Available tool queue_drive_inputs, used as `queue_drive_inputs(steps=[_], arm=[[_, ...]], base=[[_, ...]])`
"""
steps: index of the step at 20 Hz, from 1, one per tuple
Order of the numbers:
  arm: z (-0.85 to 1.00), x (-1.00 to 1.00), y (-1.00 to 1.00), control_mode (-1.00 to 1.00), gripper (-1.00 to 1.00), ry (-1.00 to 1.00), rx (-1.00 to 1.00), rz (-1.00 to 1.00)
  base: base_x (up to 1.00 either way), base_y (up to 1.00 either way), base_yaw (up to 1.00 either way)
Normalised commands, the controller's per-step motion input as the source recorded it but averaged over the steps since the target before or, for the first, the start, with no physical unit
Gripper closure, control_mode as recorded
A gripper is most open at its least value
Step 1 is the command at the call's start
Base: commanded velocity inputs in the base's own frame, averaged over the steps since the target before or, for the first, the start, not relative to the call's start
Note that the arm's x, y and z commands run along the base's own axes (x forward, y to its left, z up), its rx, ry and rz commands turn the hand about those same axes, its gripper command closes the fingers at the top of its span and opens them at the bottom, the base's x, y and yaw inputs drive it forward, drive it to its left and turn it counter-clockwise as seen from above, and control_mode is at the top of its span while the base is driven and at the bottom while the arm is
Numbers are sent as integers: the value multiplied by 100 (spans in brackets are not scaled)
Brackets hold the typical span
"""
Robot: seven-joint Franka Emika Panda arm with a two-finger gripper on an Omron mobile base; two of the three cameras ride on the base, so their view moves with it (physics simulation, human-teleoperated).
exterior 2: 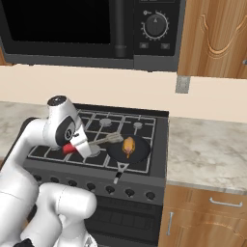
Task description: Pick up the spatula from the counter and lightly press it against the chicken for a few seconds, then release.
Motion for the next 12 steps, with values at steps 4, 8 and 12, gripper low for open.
queue_drive_inputs(steps=[4,8,12], arm=[[0,19,-1,-100,100,6,0,0],[-5,19,-2,-100,100,7,0,0],[-9,17,-5,-100,100,7,0,0]], base=[[0,0,0],[0,0,0],[0,0,0]])
